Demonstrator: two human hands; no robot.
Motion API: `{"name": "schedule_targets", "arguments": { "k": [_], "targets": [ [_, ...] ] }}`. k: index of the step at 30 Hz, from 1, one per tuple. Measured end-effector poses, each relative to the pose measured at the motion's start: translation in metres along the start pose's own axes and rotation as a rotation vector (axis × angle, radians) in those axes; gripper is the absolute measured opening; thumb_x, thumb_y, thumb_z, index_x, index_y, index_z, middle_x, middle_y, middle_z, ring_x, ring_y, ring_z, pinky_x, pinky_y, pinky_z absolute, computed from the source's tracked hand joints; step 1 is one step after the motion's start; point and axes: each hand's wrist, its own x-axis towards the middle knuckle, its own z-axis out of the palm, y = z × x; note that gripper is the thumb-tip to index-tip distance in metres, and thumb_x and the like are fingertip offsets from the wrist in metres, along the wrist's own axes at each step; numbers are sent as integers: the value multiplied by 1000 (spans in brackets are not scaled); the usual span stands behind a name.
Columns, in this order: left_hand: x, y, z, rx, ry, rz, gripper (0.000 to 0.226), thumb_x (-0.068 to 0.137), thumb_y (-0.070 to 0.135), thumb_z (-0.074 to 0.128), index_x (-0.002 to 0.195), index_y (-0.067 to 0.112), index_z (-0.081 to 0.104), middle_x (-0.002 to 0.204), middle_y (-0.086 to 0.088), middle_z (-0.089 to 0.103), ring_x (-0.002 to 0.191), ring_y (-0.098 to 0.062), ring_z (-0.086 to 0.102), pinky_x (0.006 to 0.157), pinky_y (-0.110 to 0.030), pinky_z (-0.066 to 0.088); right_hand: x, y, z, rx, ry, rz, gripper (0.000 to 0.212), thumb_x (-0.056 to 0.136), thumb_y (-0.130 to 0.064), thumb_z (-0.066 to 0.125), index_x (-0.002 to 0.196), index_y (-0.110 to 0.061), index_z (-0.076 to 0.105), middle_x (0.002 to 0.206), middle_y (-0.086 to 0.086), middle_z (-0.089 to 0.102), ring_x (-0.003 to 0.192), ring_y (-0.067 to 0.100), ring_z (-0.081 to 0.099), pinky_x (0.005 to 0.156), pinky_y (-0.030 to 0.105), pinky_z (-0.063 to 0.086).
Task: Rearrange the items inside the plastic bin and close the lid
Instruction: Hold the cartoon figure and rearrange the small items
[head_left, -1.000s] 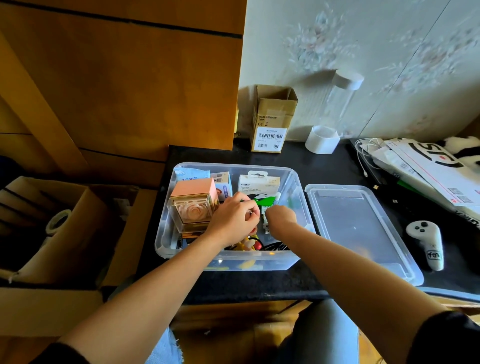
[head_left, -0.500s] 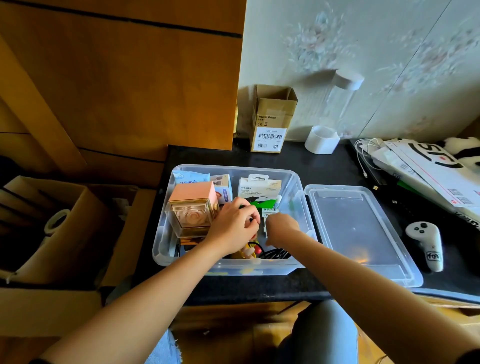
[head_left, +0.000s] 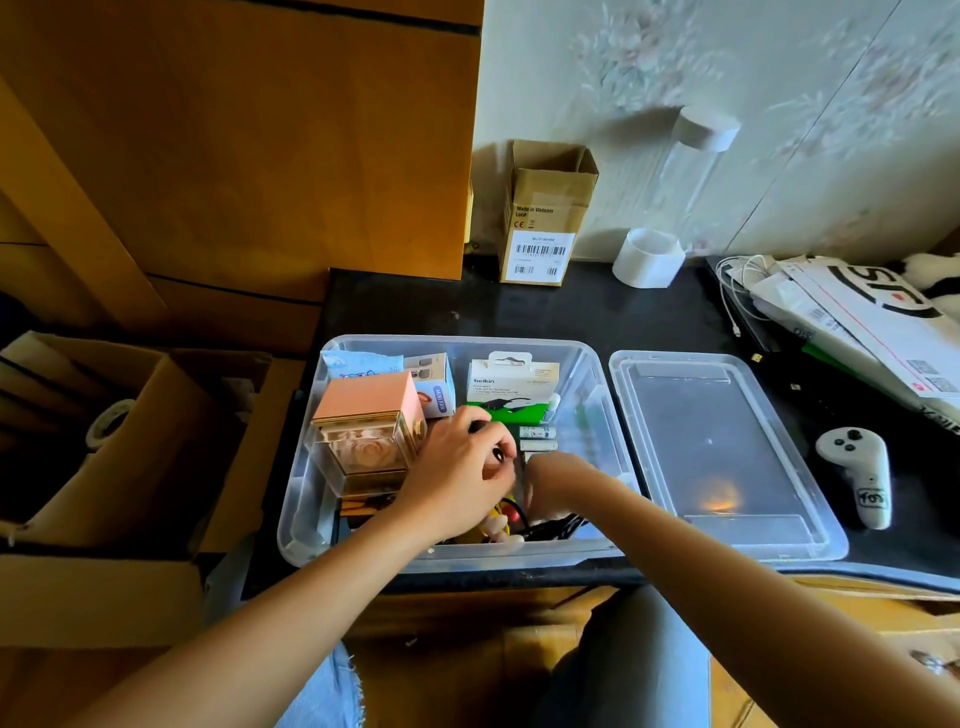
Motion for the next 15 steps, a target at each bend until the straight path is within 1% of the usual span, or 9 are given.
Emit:
{"name": "schedule_targets", "arguments": {
  "k": [2,3,5,7,8,10,12,13,15],
  "targets": [
    [2,2,-5,75,-104,-29,31,79,43,63,107,33,53,126,0,40,111,-21,42,86,-27,32,-1,-2,-4,5,-53,-47,30,86,-20,61,109,-2,60,86,11,52,78,25,47,68,29,38],
    [5,4,-8,121,-172,-54,40,76,46,65,112,36,49,125,-3,40,107,-22,41,83,-29,32,-3,-3,-7,10,-92,-61,30,87,-18,58,110,1,59,88,13,53,80,27,49,68,29,37],
    [15,6,-14,184,-301,-101,61,74,43,68,128,40,38,121,-8,44,104,-23,41,79,-31,34,-3,-2,-12,17,-171,-92,31,90,-15,55,115,2,60,102,19,61,91,31,56,72,29,39],
    [26,9,-16,246,-367,-112,78,74,40,69,139,40,26,116,-11,50,106,-26,44,77,-33,37,-4,1,-17,40,-213,-138,30,92,-14,53,118,-1,59,117,18,62,101,29,58,81,31,44],
    [30,11,-15,289,-375,-105,80,73,42,70,139,39,25,115,-12,51,106,-28,45,76,-34,37,-5,2,-20,36,-248,-159,30,94,-12,49,120,0,58,120,18,61,106,30,58,87,33,45],
    [34,15,-13,326,-360,-96,79,68,47,72,135,38,31,117,-12,48,105,-29,46,75,-34,36,-7,6,-26,63,-333,-195,33,95,0,39,123,2,56,124,20,59,113,34,55,98,39,44],
    [35,16,-14,261,-318,-91,79,64,50,74,132,38,35,115,-10,46,103,-27,47,75,-33,41,-12,11,-35,90,-412,-246,40,94,7,30,124,2,56,127,19,58,116,31,56,101,43,43],
    [36,16,-17,217,-277,-82,77,64,51,74,130,39,36,113,-8,45,101,-25,48,75,-32,44,-15,14,-39,103,-413,-290,40,94,6,29,123,2,56,128,18,58,116,29,57,102,40,43],
    [39,17,-28,159,-148,-34,70,66,52,72,125,42,37,109,-4,45,97,-22,49,71,-31,45,-20,22,-52,124,-363,-331,35,95,-1,37,125,-1,54,127,13,59,113,20,58,100,27,41]
  ]
}}
